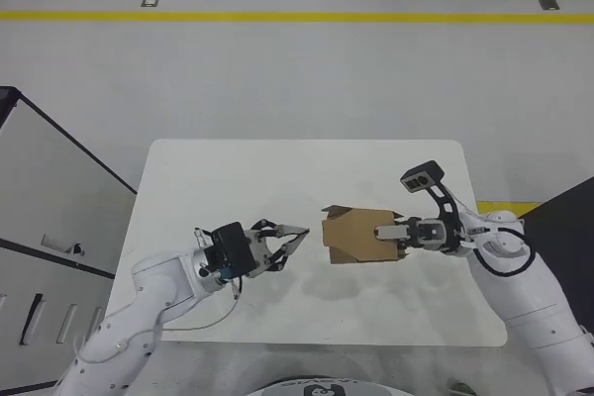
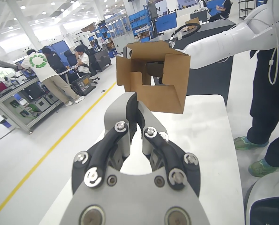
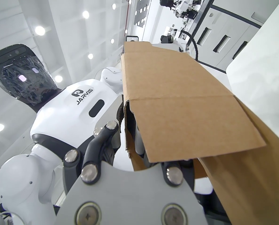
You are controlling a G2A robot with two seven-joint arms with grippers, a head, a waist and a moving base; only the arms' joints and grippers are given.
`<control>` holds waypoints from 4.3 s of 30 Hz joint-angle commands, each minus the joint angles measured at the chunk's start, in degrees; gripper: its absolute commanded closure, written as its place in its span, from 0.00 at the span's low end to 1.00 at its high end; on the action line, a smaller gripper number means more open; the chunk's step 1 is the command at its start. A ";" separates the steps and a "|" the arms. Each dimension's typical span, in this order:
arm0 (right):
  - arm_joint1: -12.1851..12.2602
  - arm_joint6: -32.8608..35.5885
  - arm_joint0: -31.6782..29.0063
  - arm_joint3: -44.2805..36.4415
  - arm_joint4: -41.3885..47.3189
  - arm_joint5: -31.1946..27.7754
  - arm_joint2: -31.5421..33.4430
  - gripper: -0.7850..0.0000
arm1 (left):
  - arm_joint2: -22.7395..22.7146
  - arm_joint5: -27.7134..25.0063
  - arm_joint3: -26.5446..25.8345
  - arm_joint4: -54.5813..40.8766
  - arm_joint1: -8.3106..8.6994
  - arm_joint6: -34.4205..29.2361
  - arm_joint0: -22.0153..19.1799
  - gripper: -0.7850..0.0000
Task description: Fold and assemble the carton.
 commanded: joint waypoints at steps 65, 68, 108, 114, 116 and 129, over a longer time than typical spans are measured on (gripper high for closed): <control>-0.86 4.66 11.89 15.87 20.05 37.24 -20.54 1.00 | 0.80 4.54 -4.13 8.14 -0.36 2.56 -0.93 1.00; -0.67 4.66 11.99 15.71 19.79 37.24 -20.77 1.00 | 2.32 4.59 -3.59 8.23 -0.63 1.91 -2.56 1.00; -0.55 4.66 10.53 14.96 16.50 36.50 -18.33 1.00 | 7.43 4.32 -3.50 7.32 -2.20 -3.88 -10.04 1.00; -0.58 4.66 10.06 14.46 19.21 37.02 -18.22 1.00 | 3.16 5.26 -3.35 7.48 -1.60 -3.51 -6.74 1.00; -0.61 4.66 9.91 14.17 20.42 37.20 -18.22 1.00 | 2.00 5.83 -3.08 7.81 -1.44 -3.47 -5.52 1.00; -0.18 4.66 9.92 12.15 22.03 37.22 -18.70 1.00 | 1.37 4.36 -1.71 7.60 -1.26 -2.47 -3.50 1.00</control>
